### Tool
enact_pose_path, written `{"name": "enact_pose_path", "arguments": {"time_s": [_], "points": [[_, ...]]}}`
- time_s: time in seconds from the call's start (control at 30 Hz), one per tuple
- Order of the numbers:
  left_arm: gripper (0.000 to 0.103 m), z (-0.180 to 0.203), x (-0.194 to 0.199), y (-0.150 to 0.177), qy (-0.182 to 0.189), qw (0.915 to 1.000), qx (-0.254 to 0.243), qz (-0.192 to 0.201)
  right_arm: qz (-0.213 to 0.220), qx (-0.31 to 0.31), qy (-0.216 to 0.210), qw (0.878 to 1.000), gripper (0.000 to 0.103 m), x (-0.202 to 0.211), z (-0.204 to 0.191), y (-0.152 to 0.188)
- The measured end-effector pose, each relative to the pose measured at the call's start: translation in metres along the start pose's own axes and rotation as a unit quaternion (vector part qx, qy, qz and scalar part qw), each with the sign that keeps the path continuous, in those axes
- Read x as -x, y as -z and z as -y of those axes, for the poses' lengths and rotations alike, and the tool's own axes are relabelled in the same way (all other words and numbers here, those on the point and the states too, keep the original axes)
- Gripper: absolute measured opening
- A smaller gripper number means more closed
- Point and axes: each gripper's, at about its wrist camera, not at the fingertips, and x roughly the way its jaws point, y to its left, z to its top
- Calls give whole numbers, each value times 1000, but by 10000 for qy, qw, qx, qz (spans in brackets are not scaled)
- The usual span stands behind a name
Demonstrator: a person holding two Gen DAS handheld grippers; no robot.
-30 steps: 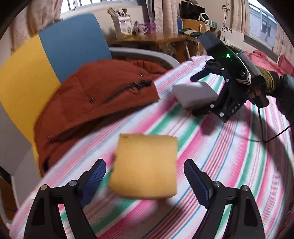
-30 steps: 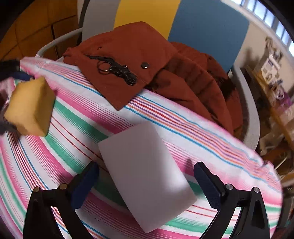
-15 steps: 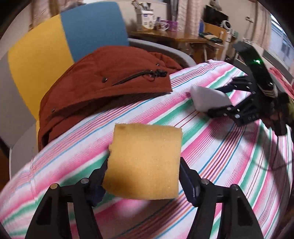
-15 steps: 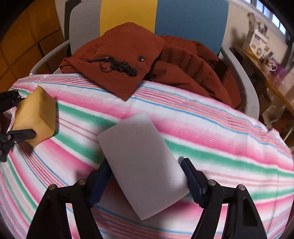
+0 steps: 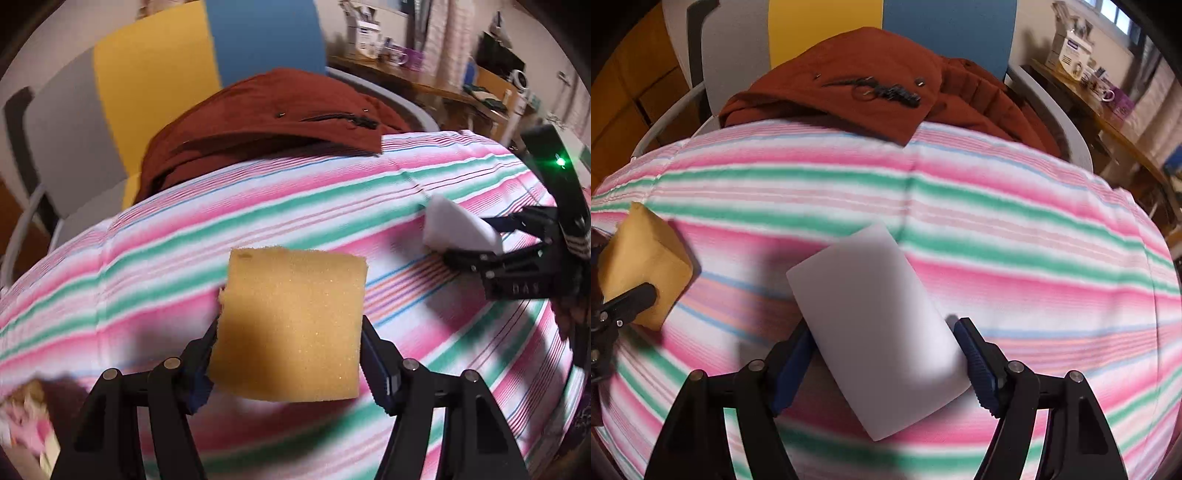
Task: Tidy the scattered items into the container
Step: 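Grasp the yellow sponge with the left tool while the right tool grasps the white sponge, then carry the yellow sponge and white sponge over the gold tray with both tools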
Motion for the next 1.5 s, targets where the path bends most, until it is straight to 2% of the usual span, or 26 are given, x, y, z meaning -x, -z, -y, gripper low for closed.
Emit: {"name": "enact_pose_path", "arguments": {"time_s": [0.17, 0.37, 0.7, 0.9, 1.1, 1.5], "points": [[68, 1, 26, 30, -114, 9993, 274, 241, 117, -272, 69, 9995, 76, 17, -35, 31], [67, 6, 44, 77, -151, 9982, 424, 397, 396, -494, 244, 9977, 76, 35, -58, 73], [66, 9, 76, 137, -194, 9928, 298, 1146, 844, -668, 497, 9929, 75, 63, -98, 133], [64, 11, 89, 150, 18, 9893, 232, 1442, 1020, -762, 631, 9899, 74, 78, -115, 157], [63, 20, 111, 162, 173, 9848, 70, 1724, 1094, -847, 500, 9891, 74, 89, -126, 170], [63, 13, 164, 177, 145, 9760, 70, 2173, 1118, -835, 334, 9896, 74, 90, -144, 184]]}}
